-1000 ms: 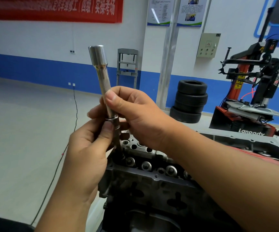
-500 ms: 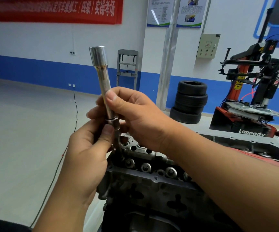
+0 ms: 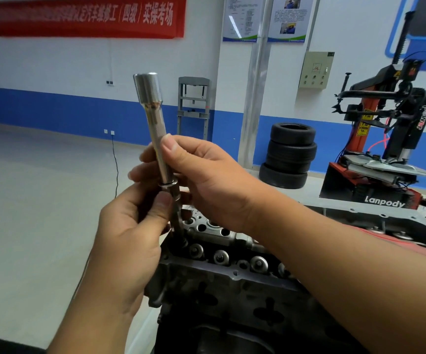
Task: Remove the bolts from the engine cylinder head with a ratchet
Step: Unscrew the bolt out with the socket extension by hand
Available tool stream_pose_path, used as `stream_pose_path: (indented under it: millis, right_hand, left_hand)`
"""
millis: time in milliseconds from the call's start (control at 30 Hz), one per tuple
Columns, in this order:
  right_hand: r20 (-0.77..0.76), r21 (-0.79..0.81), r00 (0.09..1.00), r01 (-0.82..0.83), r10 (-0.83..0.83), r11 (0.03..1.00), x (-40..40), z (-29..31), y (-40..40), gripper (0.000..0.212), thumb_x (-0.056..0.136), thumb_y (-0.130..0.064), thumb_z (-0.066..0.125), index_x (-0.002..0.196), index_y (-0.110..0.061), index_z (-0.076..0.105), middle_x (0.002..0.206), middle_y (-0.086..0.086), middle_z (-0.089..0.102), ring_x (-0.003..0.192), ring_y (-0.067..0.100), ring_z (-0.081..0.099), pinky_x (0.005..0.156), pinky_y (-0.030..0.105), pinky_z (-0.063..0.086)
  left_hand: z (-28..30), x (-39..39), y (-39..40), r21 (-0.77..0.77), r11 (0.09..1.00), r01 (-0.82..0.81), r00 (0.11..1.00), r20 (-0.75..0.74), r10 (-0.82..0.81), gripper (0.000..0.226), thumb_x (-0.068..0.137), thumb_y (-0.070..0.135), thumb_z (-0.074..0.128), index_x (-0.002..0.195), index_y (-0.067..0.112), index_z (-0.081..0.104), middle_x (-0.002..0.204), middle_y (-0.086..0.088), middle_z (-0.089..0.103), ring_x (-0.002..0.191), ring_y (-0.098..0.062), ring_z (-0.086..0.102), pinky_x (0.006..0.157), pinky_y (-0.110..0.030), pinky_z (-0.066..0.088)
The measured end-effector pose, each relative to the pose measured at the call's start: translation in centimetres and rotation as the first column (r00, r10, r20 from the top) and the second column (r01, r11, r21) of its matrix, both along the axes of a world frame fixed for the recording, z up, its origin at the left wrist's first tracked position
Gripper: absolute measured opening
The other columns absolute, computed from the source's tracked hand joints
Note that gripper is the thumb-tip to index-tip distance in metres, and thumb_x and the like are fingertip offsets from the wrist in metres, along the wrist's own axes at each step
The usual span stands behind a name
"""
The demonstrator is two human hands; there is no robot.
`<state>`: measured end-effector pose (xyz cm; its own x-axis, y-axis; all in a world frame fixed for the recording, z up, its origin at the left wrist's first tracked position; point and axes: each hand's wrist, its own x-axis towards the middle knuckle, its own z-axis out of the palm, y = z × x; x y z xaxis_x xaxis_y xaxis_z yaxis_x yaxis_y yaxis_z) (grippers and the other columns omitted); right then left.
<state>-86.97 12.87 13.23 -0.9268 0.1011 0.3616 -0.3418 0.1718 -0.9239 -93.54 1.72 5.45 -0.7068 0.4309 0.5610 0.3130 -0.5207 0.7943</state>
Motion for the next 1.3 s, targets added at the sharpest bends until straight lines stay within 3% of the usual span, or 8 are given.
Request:
stream_pose_path:
  millis: [167,400,467,667,833,933,1100,1300]
  right_hand:
    - [0.031,-0.006,0.999,-0.003,0.004,1.000,-0.24,-0.04,0.04,0.024,0.096,-0.033,0.062,0.103,-0.011,0.068,0.094,0.004,0.073,0.093,0.023,0.068,0.095,0.053,0.051]
    - [0.027,-0.004,0.999,-0.047,0.047,0.999,0.16,0.03,0.09,0.023,0.109,-0.026,0.049,0.103,-0.013,0.068,0.100,0.006,0.074,0.094,0.016,0.071,0.072,0.028,0.058]
    - [0.040,-0.002,0.998,-0.047,0.047,0.999,0.21,0.18,-0.05,0.028,0.110,-0.030,0.047,0.106,-0.014,0.069,0.101,0.005,0.074,0.096,0.016,0.070,0.076,0.030,0.057]
    - [0.001,-0.004,1.000,-0.001,0.001,1.000,-0.03,0.10,0.14,0.012,0.097,-0.028,0.064,0.097,-0.016,0.061,0.098,0.015,0.071,0.095,0.032,0.067,0.097,0.059,0.051]
    - [-0.003,0.037,1.000,-0.015,0.015,0.999,0.29,0.42,0.00,0.021,0.109,-0.026,0.050,0.098,-0.013,0.062,0.101,0.008,0.074,0.089,0.017,0.071,0.068,0.029,0.057]
    - [0.018,0.030,1.000,0.002,-0.003,1.000,0.28,0.46,-0.13,0.029,0.111,-0.032,0.045,0.107,-0.011,0.065,0.104,0.009,0.074,0.092,0.018,0.069,0.073,0.034,0.053]
    - [0.030,0.016,0.999,-0.011,0.011,1.000,0.13,0.34,-0.05,0.022,0.103,-0.033,0.056,0.105,-0.013,0.065,0.099,0.006,0.075,0.092,0.021,0.071,0.084,0.046,0.058]
    - [0.003,0.015,1.000,-0.008,0.008,1.000,0.26,0.24,0.00,0.024,0.106,-0.030,0.054,0.093,-0.013,0.065,0.095,0.007,0.076,0.089,0.021,0.071,0.077,0.041,0.058]
  left_hand:
    - [0.15,0.35,0.11,0.105,0.989,-0.107,0.994,0.034,0.104,0.034,0.062,0.032,0.081,0.096,0.032,0.079,0.083,0.011,0.078,0.075,-0.001,0.074,0.060,-0.009,0.051]
    - [-0.01,0.10,-0.09,0.030,0.999,0.033,0.999,-0.031,-0.032,0.022,0.094,0.035,0.065,0.109,0.045,0.078,0.105,0.004,0.081,0.099,-0.018,0.078,0.082,-0.027,0.061]
    - [-0.01,-0.03,-0.08,0.031,0.999,-0.008,1.000,-0.025,0.009,0.025,0.090,0.031,0.069,0.110,0.044,0.078,0.105,0.006,0.080,0.100,-0.020,0.078,0.087,-0.034,0.060]
    - [0.29,0.58,0.22,0.115,0.988,-0.105,0.994,0.001,0.106,0.040,0.059,0.037,0.082,0.099,0.046,0.080,0.084,0.012,0.079,0.074,-0.001,0.074,0.061,-0.011,0.054]
    - [-0.17,-0.08,-0.05,-0.008,1.000,0.010,0.998,-0.054,-0.010,0.022,0.093,0.035,0.068,0.111,0.042,0.078,0.104,0.004,0.081,0.099,-0.015,0.077,0.088,-0.035,0.059]
    - [-0.24,-0.38,-0.25,-0.039,0.999,0.020,0.999,-0.042,-0.022,0.027,0.092,0.028,0.065,0.111,0.042,0.077,0.106,0.000,0.080,0.100,-0.024,0.077,0.089,-0.045,0.056]
    - [-0.13,-0.15,0.04,0.047,0.995,-0.089,0.996,-0.004,0.089,0.023,0.066,0.031,0.077,0.084,0.046,0.079,0.082,0.010,0.079,0.074,-0.002,0.074,0.062,-0.012,0.054]
    - [-0.46,-0.32,0.07,-0.006,0.996,-0.088,0.995,-0.051,0.087,0.012,0.085,0.047,0.078,0.097,0.046,0.080,0.094,0.009,0.081,0.088,-0.009,0.077,0.076,-0.025,0.057]
